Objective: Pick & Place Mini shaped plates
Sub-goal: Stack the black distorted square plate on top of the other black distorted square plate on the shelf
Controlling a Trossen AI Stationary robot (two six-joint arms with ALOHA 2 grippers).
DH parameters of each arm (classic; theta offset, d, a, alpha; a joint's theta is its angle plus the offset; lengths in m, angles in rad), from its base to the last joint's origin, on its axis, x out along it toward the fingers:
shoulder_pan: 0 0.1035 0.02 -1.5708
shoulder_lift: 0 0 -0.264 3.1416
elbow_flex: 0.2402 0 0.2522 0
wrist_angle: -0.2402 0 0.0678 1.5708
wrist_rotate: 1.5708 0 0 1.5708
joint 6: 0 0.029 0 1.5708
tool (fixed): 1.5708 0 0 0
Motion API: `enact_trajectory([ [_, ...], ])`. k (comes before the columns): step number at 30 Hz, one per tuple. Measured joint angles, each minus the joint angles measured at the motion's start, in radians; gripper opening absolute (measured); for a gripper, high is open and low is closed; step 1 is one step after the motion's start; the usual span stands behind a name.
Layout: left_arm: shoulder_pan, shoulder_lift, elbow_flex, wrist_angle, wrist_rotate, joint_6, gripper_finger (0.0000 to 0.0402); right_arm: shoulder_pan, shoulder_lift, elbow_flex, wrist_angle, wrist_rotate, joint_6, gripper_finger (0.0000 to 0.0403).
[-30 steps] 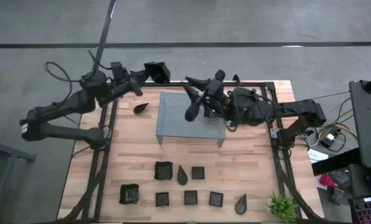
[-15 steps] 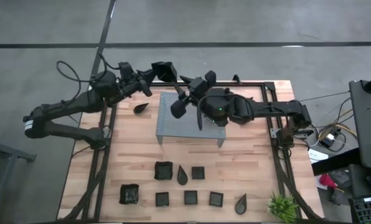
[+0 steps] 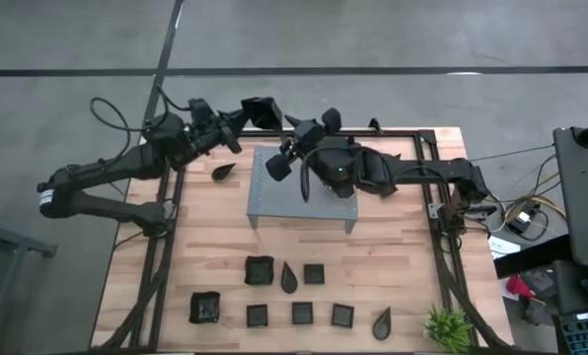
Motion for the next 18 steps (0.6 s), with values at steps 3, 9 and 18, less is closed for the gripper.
enact_trajectory([
  [3, -0.009, 0.0, 0.0, -0.002, 0.001, 0.001, 0.0, -0.006, 0.0, 0.001, 0.003, 0.0, 0.0, 0.0123],
  [9, -0.024, 0.0, 0.0, -0.001, 0.002, 0.006, 0.0, -0.01, 0.0, 0.012, 0.003, -0.001, -0.005, 0.01],
  [18, -0.032, 0.0, 0.0, 0.001, 0.009, -0.027, 0.0, -0.017, 0.0, 0.013, -0.004, -0.01, -0.009, 0.0036],
])
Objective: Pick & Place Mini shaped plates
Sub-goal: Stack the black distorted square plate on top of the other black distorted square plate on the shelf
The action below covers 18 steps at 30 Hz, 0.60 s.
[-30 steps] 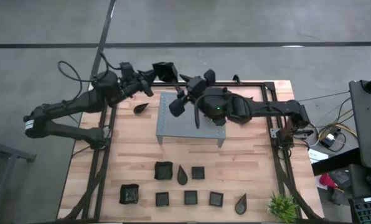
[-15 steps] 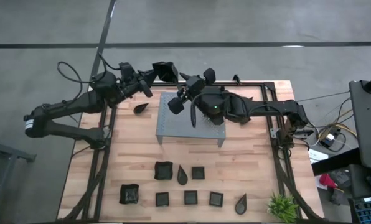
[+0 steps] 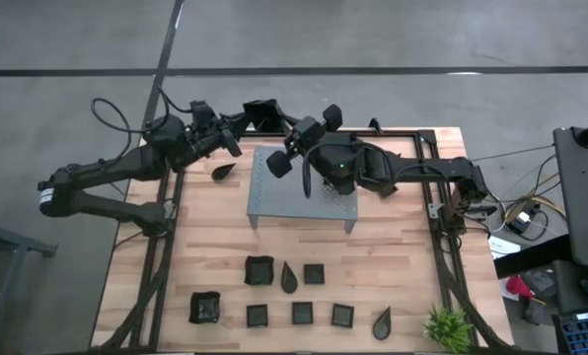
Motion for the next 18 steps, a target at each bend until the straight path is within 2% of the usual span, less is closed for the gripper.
enact_trajectory([
  [3, 0.0, 0.0, 0.0, 0.003, 0.018, -0.006, 0.0001, -0.001, 0.0, 0.002, -0.001, 0.003, 0.001, 0.0014],
  [7, 0.0, 0.0, 0.0, 0.023, 0.045, -0.001, 0.0023, -0.005, -0.001, 0.01, -0.007, 0.004, -0.011, 0.0009],
  [13, -0.001, -0.006, 0.0, 0.11, 0.114, 0.029, 0.0097, -0.02, -0.003, 0.074, -0.121, -0.002, 0.019, 0.0008],
  [18, -0.002, -0.027, 0.0, 0.158, 0.152, 0.029, 0.0151, -0.038, -0.007, 0.169, -0.287, -0.037, 0.069, 0.0008],
])
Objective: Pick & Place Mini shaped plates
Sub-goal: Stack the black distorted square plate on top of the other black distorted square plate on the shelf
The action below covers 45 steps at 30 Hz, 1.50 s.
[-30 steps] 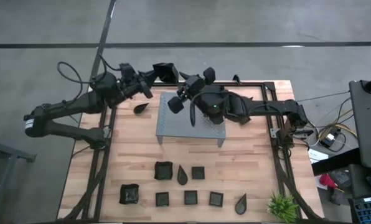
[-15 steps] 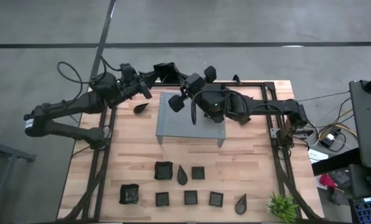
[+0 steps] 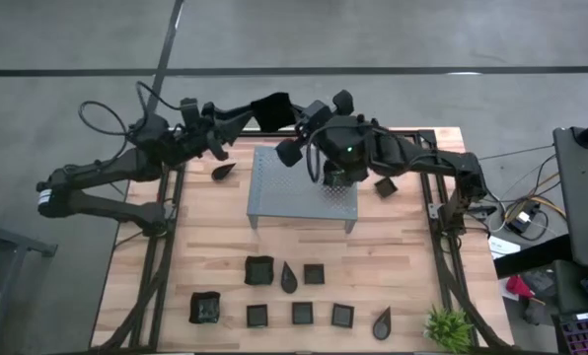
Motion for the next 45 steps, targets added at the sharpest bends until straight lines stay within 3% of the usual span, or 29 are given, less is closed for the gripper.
enact_trajectory([
  [5, 0.001, -0.013, 0.0, -0.006, 0.001, 0.023, 0.0177, -0.021, -0.003, 0.103, -0.219, -0.029, 0.131, 0.0008],
  [10, 0.001, -0.023, 0.0, -0.007, 0.069, 0.019, 0.0177, -0.058, -0.005, 0.202, -0.549, -0.159, 0.422, 0.0008],
  [16, 0.001, -0.022, 0.0, -0.018, 0.148, 0.011, 0.0177, -0.07, -0.014, 0.217, -0.82, -0.204, 0.669, 0.0008],
  [21, 0.001, -0.021, 0.0, -0.022, 0.166, 0.016, 0.0177, -0.061, -0.024, 0.215, -0.944, -0.237, 0.751, 0.0008],
  [32, 0.001, -0.022, 0.0, -0.036, 0.186, 0.019, 0.0176, -0.013, -0.093, 0.15, -1.042, -0.242, 0.911, 0.0008],
  [38, 0.001, -0.023, 0.0, -0.043, 0.189, 0.019, 0.0175, 0.044, -0.194, -0.042, -1.036, -0.232, 1.048, 0.0008],
  [45, 0.001, -0.024, 0.0, -0.054, 0.19, 0.018, 0.0175, 0.048, -0.336, -0.323, -0.863, -0.244, 1.181, 0.0008],
])
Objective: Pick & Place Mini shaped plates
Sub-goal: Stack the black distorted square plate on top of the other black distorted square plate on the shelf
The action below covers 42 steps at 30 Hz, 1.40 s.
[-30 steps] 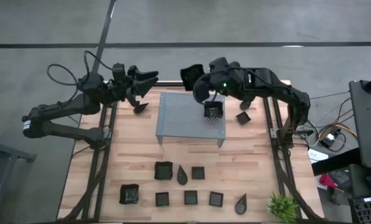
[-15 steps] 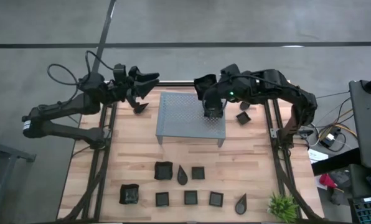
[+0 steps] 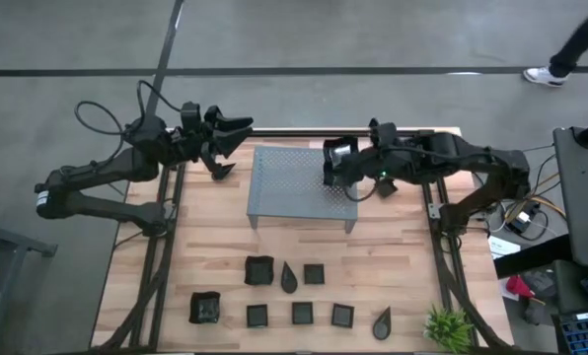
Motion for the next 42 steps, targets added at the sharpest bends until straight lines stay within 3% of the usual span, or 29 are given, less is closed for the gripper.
enact_trajectory([
  [9, 0.001, 0.0, 0.0, -0.019, 0.001, -0.001, 0.0175, -0.038, -0.12, -0.339, 0.181, -0.108, 0.142, 0.0008],
  [17, 0.001, 0.0, 0.0, -0.028, 0.001, -0.007, 0.0175, -0.106, -0.218, -0.562, 0.423, -0.159, 0.181, 0.0008],
  [28, 0.0, 0.0, -0.001, -0.029, 0.001, -0.006, 0.0175, -0.157, -0.23, -0.649, 0.546, -0.241, 0.165, 0.0008],
  [42, 0.0, 0.0, -0.001, -0.029, 0.001, -0.006, 0.0175, -0.173, -0.229, -0.718, 0.574, -0.258, 0.183, 0.0008],
])
